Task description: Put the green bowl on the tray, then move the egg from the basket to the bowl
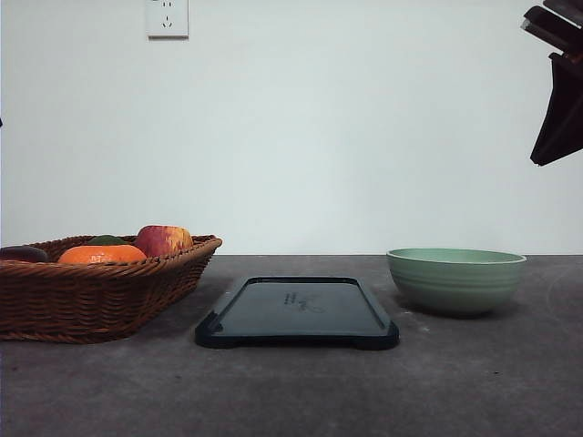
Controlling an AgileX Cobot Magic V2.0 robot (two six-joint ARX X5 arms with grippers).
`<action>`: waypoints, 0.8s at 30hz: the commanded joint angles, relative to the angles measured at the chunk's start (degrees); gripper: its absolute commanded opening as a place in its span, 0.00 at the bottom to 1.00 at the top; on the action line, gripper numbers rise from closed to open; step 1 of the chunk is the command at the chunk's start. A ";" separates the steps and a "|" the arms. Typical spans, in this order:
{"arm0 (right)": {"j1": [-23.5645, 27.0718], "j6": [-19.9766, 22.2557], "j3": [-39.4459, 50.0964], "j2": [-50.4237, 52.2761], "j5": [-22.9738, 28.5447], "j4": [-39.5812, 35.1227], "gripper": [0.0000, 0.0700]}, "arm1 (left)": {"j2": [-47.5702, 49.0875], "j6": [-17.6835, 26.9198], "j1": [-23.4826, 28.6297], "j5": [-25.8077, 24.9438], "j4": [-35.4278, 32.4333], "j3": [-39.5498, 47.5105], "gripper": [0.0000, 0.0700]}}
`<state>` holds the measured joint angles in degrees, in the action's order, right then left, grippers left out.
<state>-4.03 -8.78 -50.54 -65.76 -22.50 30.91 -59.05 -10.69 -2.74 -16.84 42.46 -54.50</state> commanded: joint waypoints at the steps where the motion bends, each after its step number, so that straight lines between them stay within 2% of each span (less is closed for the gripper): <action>1: -0.09 0.70 -1.14 -0.77 -0.13 0.02 0.16 | -0.39 1.22 0.07 -0.35 -0.44 -1.42 0.14; 4: -0.09 0.68 -1.14 -0.77 -0.13 0.90 0.39 | -0.39 1.20 0.07 -0.34 -0.49 -1.44 0.39; 6: -0.09 0.68 -1.14 -0.77 -0.11 1.73 0.45 | -0.39 1.20 0.07 -0.33 -0.52 -1.44 0.46; 15: -0.01 -1.27 -5.07 -2.93 0.76 6.91 0.47 | -0.39 1.11 0.07 -0.33 -0.80 -1.44 0.44; 24: 0.06 1.64 -17.29 -14.28 7.53 15.19 0.47 | -0.39 1.02 0.07 -0.33 -1.70 -1.42 0.44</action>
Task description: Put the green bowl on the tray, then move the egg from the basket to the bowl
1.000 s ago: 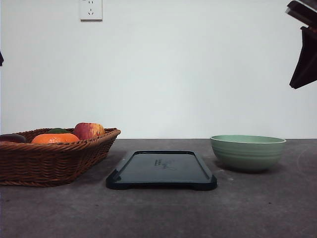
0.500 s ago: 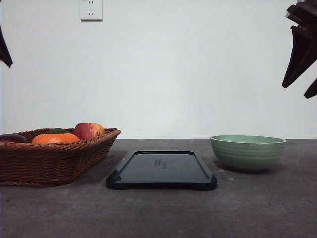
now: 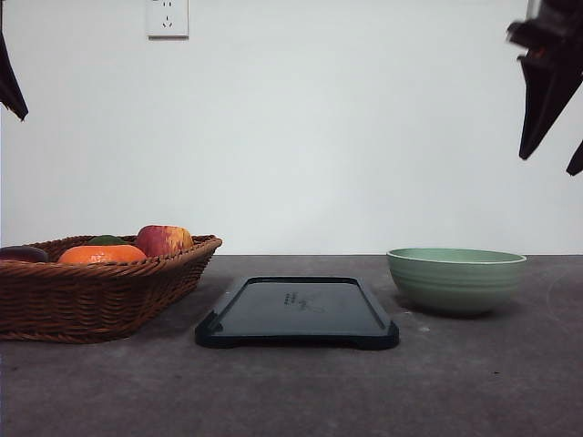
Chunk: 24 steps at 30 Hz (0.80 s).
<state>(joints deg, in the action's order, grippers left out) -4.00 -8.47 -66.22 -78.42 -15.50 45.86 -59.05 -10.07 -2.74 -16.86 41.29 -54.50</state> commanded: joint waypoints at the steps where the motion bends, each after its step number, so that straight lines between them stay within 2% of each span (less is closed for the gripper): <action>1: 0.03 1.56 -2.70 -3.12 0.69 0.31 0.47 | -0.39 0.39 0.07 -0.31 -0.52 -1.42 0.44; 12: 0.05 2.97 -10.52 -16.92 1.21 -1.11 0.46 | -0.39 -0.07 0.04 -0.33 -0.34 -1.44 0.44; 20: 0.05 3.19 -11.04 -23.72 2.28 -3.59 0.44 | -0.39 -0.04 0.07 -0.32 -0.65 -1.42 0.44; 21: 0.05 3.17 -11.04 -24.32 2.26 -3.83 0.43 | -0.39 -0.04 0.07 -0.31 -0.65 -1.42 0.44; 24: 0.03 3.24 -11.04 -25.74 2.24 -4.33 0.22 | -0.39 -0.04 0.07 -0.31 -0.65 -1.44 0.44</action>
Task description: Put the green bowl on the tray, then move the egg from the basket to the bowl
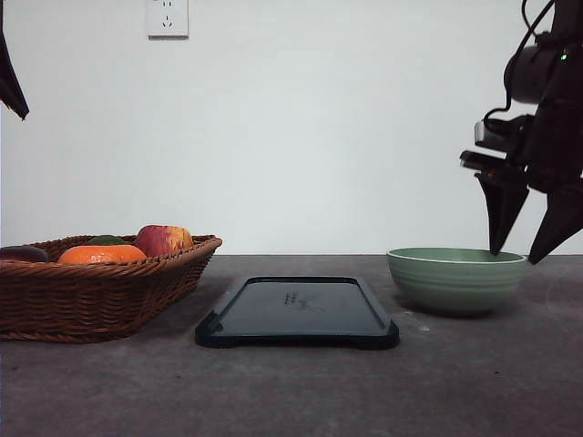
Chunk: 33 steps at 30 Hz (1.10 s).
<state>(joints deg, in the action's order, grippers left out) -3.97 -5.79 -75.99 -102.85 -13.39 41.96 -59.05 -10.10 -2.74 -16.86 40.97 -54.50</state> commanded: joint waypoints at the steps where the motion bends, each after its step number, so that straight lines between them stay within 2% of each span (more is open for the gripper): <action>1: -0.03 0.65 -1.27 -1.53 0.06 -0.53 0.15 | -0.39 -0.01 0.07 -0.31 -0.33 -1.43 0.44; 3: -0.04 0.71 -1.27 -1.83 -0.02 -0.72 0.07 | -0.39 -0.01 0.07 -0.31 -0.33 -1.42 0.44; 6: -0.02 0.69 -1.27 -2.13 -0.02 -0.99 0.06 | -0.39 -0.01 0.07 -0.31 -0.31 -1.42 0.44; 8: -0.02 0.69 -1.27 -2.36 0.00 -0.97 0.01 | -0.39 -0.01 0.06 -0.31 -0.32 -1.42 0.44; 16: -0.02 0.66 -2.50 -1.96 -0.07 1.31 0.00 | -0.39 0.01 0.07 -0.31 -0.29 -1.42 0.44; 25: -1.97 2.07 -17.82 -1.85 -0.52 19.45 0.00 | -0.39 0.06 0.07 -0.31 -0.28 -1.42 0.44; 29: -5.11 2.14 -24.52 -1.86 -0.50 22.00 0.00 | -0.39 0.06 0.07 -0.31 -0.28 -1.42 0.44; 33: -8.94 1.94 -28.57 -2.39 -0.52 20.93 0.00 | -0.39 0.06 0.07 -0.31 -0.28 -1.42 0.44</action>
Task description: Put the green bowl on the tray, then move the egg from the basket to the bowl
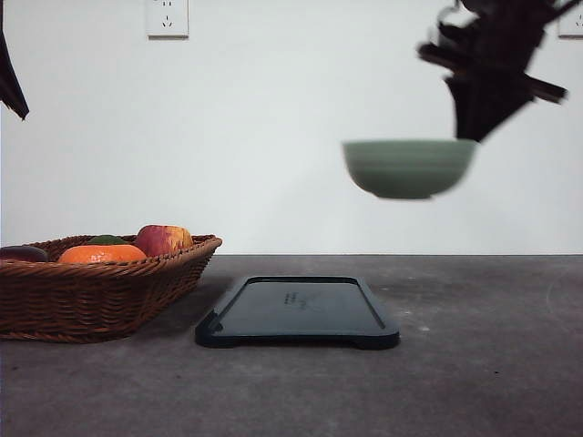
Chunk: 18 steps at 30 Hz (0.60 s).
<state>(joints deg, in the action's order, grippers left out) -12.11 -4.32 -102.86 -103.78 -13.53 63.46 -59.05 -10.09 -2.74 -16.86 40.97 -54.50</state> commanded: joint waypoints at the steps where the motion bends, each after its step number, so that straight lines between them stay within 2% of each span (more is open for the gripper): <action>1: -1.73 0.32 -2.43 -1.90 -0.38 -1.01 0.00 | -0.39 0.04 0.07 -0.31 -0.28 -1.42 0.44; 9: -8.62 -1.14 -6.71 -8.01 -0.32 -2.90 0.00 | -0.41 0.04 0.07 -0.29 -0.41 -1.42 0.44; 18: -12.42 -2.20 -6.79 -15.40 0.14 -6.99 0.00 | -0.42 0.04 0.07 -0.28 -0.46 -1.42 0.44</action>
<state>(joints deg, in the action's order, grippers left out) -24.20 -5.44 -107.97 -117.33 -13.44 56.99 -59.05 -10.09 -2.74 -16.86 40.93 -54.50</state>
